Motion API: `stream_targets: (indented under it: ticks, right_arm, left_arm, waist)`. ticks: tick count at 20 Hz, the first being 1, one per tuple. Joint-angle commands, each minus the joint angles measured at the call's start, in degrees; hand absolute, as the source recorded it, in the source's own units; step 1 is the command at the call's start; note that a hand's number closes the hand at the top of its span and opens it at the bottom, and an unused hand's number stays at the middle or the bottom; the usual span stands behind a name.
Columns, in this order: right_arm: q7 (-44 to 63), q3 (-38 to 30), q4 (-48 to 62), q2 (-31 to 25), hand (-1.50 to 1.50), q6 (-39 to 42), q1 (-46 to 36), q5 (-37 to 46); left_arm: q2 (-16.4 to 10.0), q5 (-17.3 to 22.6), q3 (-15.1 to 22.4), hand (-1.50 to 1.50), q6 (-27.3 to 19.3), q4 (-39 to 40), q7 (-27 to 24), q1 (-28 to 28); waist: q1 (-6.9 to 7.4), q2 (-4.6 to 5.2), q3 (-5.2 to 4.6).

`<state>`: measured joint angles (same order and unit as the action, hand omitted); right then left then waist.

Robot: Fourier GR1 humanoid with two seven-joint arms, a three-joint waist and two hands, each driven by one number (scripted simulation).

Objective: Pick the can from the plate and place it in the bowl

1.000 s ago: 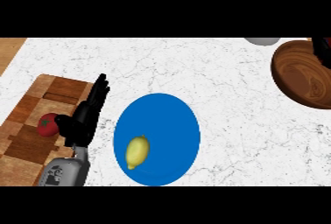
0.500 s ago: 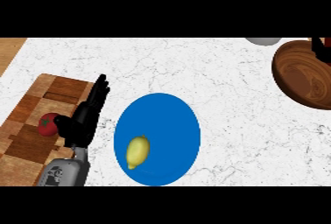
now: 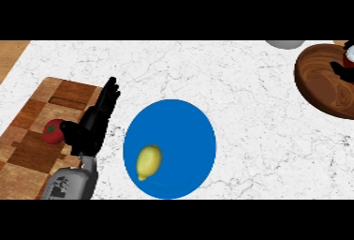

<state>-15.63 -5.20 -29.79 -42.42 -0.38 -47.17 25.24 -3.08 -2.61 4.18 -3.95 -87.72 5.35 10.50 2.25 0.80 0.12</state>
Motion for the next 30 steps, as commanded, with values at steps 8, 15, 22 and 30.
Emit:
stream_targets:
  ticks: [8, 15, 22, 30]
  right_arm:
    - [-17.29, -6.95, 11.48, 2.73, -1.50, 6.61, -2.09, -6.31]
    - [-17.55, -15.06, 14.67, -2.42, -1.50, 9.56, -6.20, -13.23]
    - [-15.22, -18.68, 17.69, -8.14, -1.50, 20.71, -4.02, -17.35]
    - [-19.97, -21.46, 18.76, -13.10, -1.50, 34.17, 2.41, -20.80]
  left_arm:
    - [0.16, -0.01, -0.07, 0.00, 0.05, -1.29, -0.07, -1.65]
    - [-0.93, 0.28, -0.36, 0.00, 1.21, -2.43, -0.44, -3.60]
    - [0.11, -0.25, -0.30, 0.00, 0.79, -0.11, -3.18, -4.16]
    - [1.56, -1.59, 1.84, 0.00, -0.67, -5.03, 0.53, -5.55]
  waist:
    - [-0.31, -0.16, 0.04]
    - [-0.39, -0.24, 0.00]
    - [-1.18, -0.33, -0.04]
    - [-1.36, -0.55, -0.01]
